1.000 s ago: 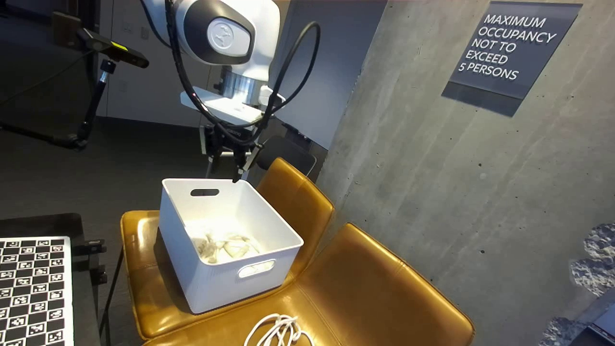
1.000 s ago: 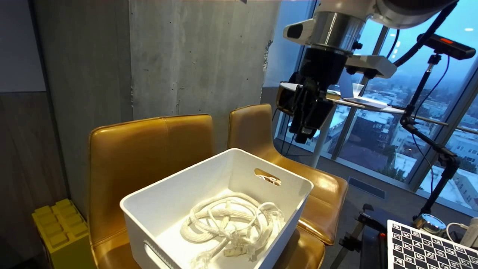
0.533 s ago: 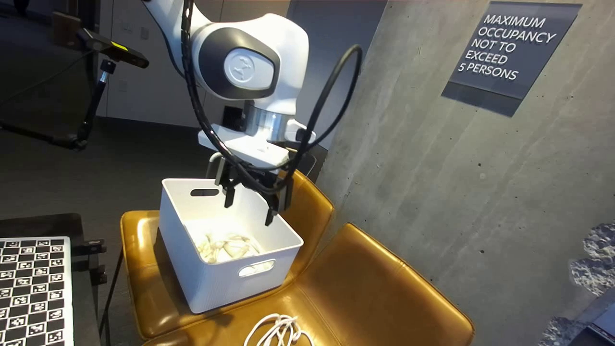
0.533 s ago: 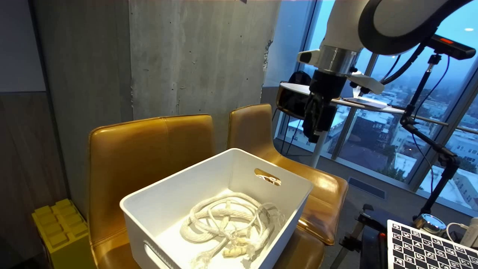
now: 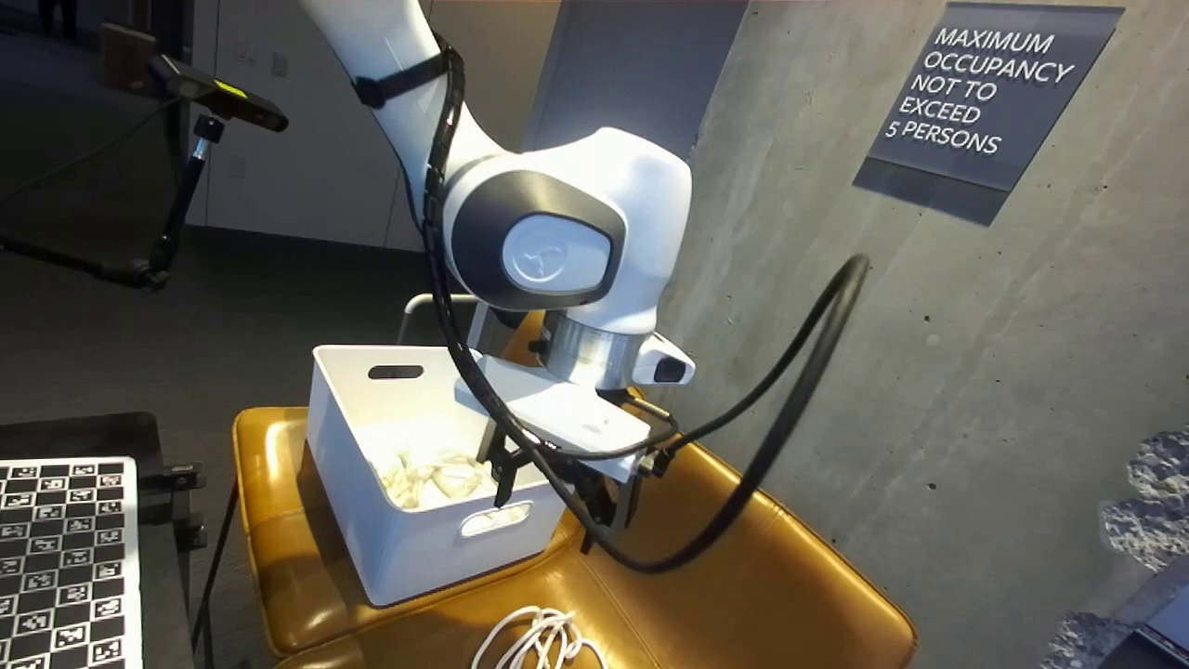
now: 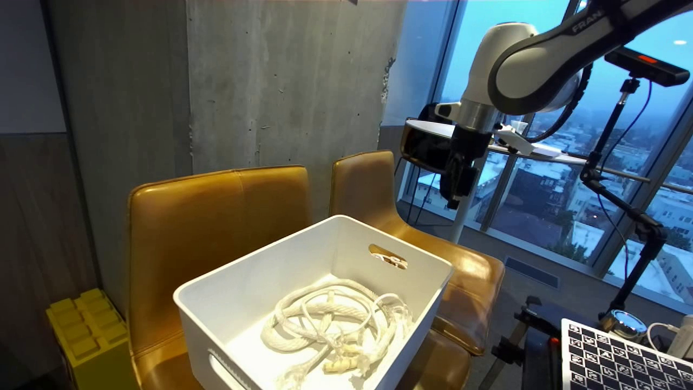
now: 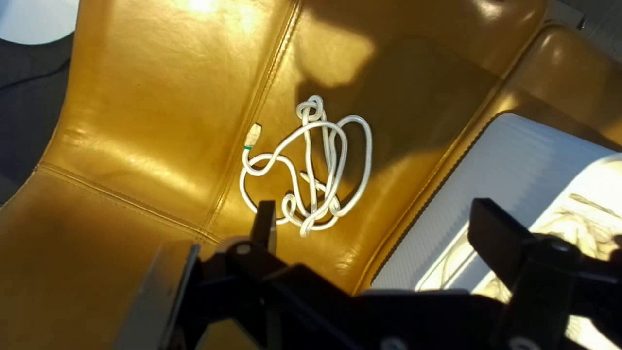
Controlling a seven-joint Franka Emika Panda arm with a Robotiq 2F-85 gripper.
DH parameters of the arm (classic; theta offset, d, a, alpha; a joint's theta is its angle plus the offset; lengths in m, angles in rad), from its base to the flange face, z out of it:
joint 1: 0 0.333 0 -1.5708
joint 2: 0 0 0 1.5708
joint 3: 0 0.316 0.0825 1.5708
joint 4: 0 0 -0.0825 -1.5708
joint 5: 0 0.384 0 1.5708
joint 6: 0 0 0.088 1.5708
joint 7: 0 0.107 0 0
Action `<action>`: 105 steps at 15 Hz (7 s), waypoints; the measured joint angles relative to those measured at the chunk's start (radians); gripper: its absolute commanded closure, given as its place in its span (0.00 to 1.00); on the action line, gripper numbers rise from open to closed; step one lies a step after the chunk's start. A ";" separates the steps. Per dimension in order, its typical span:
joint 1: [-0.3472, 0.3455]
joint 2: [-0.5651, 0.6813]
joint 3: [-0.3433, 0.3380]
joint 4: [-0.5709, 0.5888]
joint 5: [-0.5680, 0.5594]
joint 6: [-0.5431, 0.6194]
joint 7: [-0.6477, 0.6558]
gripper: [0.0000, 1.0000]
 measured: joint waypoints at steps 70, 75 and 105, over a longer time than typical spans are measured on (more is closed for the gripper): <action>0.220 -0.256 0.181 0.044 0.001 -0.052 0.212 1.00; 0.362 -0.386 0.277 0.016 -0.013 -0.165 0.381 1.00; 0.335 -0.122 0.216 0.216 -0.180 -0.229 0.607 0.38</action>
